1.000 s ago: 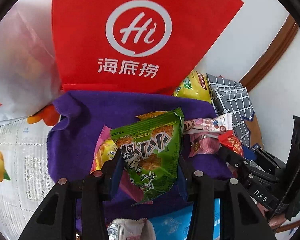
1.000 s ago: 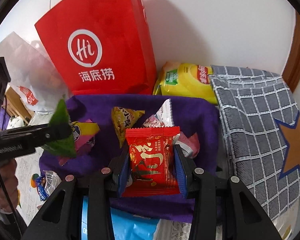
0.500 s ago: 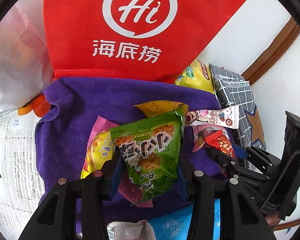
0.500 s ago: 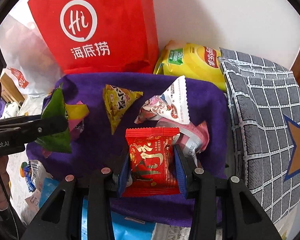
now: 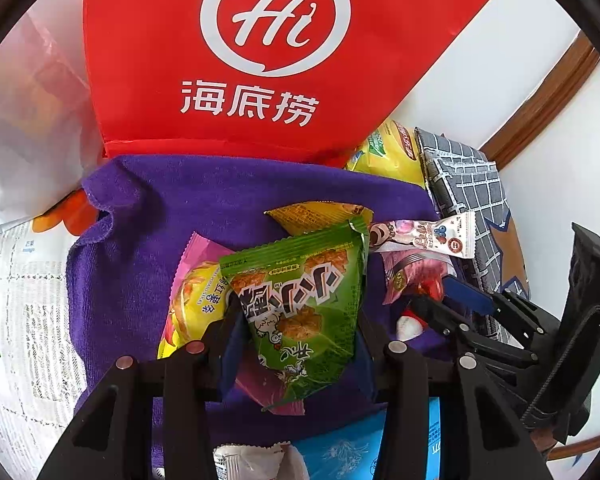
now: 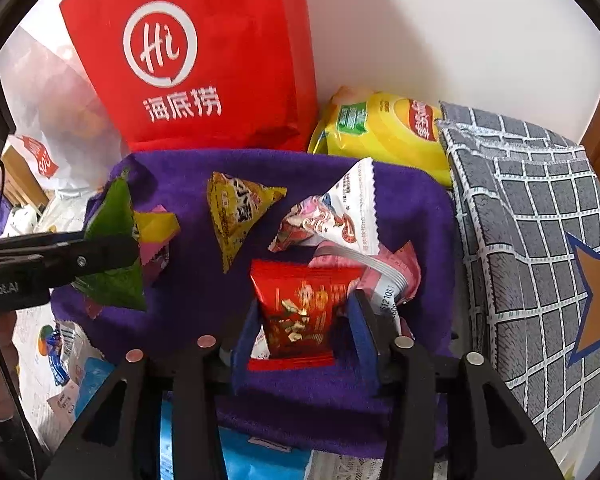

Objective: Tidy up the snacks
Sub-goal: 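Open the right tool to drop the red packet while the left releases the green bag, then withdraw both open tools from the towel toward the snack pile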

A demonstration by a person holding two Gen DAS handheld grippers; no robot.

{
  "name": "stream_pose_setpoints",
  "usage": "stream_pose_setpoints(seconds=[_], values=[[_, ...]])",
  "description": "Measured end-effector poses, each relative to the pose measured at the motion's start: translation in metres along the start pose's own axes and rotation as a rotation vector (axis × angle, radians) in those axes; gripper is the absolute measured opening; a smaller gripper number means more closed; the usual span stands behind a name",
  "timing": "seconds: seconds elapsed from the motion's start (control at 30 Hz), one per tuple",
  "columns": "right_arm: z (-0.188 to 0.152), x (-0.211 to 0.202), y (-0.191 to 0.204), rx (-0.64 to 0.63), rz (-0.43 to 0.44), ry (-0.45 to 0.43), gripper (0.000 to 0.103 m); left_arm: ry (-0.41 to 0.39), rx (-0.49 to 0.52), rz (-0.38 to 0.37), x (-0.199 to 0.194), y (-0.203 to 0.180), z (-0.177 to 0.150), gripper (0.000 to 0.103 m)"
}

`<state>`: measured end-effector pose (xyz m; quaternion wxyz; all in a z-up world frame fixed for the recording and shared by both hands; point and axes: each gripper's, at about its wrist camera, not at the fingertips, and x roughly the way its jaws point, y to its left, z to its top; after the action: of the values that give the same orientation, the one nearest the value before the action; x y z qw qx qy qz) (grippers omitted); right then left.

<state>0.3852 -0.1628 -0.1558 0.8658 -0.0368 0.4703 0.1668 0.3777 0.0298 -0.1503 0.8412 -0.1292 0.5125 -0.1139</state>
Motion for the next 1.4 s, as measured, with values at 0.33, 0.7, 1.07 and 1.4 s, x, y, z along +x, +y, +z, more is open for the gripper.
stream_pose_setpoints(seconds=[0.33, 0.7, 1.07, 1.4], values=[[0.0, -0.029, 0.012, -0.017, 0.033, -0.063, 0.062, 0.012, 0.002, -0.019, -0.006, -0.001, 0.0, 0.052], [-0.014, -0.074, 0.01, 0.049, -0.002, -0.124, 0.062, -0.062, 0.064, -0.021, -0.041, -0.025, -0.001, 0.074], [-0.05, -0.125, 0.027, 0.051, -0.097, -0.164, 0.062, -0.15, 0.093, -0.003, -0.108, -0.028, -0.02, 0.074], [-0.086, -0.142, 0.057, 0.032, -0.052, -0.15, 0.062, -0.181, 0.027, 0.1, -0.151, 0.018, -0.072, 0.074]])
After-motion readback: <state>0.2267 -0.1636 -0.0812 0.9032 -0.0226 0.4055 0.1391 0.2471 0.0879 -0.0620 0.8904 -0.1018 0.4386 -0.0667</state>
